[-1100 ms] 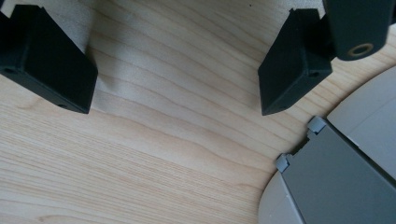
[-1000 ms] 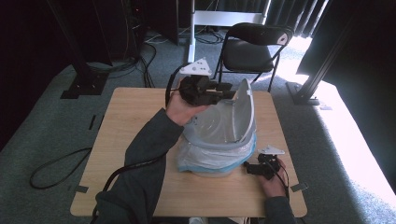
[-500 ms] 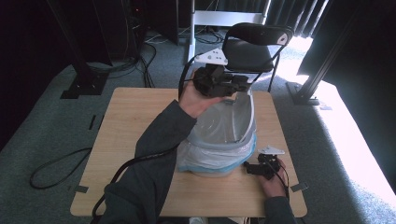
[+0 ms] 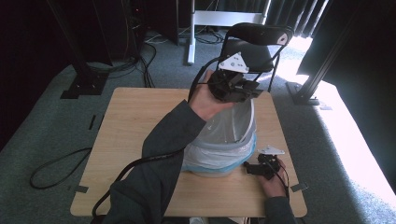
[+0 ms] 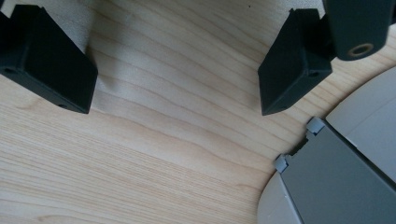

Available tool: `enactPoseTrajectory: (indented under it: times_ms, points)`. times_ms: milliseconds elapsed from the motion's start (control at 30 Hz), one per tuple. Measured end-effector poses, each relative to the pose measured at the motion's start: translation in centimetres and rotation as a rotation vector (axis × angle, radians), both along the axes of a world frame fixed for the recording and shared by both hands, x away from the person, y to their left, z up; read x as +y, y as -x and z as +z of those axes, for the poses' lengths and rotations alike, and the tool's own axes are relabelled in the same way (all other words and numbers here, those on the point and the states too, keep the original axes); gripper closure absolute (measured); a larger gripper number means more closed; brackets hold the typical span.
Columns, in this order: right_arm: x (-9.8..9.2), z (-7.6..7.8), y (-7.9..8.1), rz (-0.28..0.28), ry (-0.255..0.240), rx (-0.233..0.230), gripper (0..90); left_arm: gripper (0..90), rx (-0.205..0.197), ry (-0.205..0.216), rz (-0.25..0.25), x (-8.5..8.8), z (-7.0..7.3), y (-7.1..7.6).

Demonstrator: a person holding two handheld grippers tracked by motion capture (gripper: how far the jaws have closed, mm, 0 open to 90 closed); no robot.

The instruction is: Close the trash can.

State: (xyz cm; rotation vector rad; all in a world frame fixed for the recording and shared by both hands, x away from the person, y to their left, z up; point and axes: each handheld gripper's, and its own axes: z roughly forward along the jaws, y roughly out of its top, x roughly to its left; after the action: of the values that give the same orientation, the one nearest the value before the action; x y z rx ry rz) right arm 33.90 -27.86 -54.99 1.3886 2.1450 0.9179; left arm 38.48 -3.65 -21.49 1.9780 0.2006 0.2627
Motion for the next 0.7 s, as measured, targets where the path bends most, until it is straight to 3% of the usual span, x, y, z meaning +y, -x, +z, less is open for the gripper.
enactPoseTrajectory:
  times_ms: [167,300,567,700]
  points:
    - [0.0,0.0,0.0,0.0,0.0,0.0,11.0,71.8,-0.018,-0.022,0.029,1.1,0.3,0.4]
    - [0.0,0.0,0.0,0.0,0.0,0.0,11.0,71.5,-0.017,-0.011,0.046,3.2,-0.1,0.8]
    - [0.0,0.0,0.0,0.001,0.001,0.0,11.0,71.6,0.035,0.048,0.089,8.3,-2.9,0.9]
    - [0.0,0.0,0.0,0.001,0.001,0.0,11.0,71.6,0.058,0.055,0.109,10.1,-4.6,0.9]
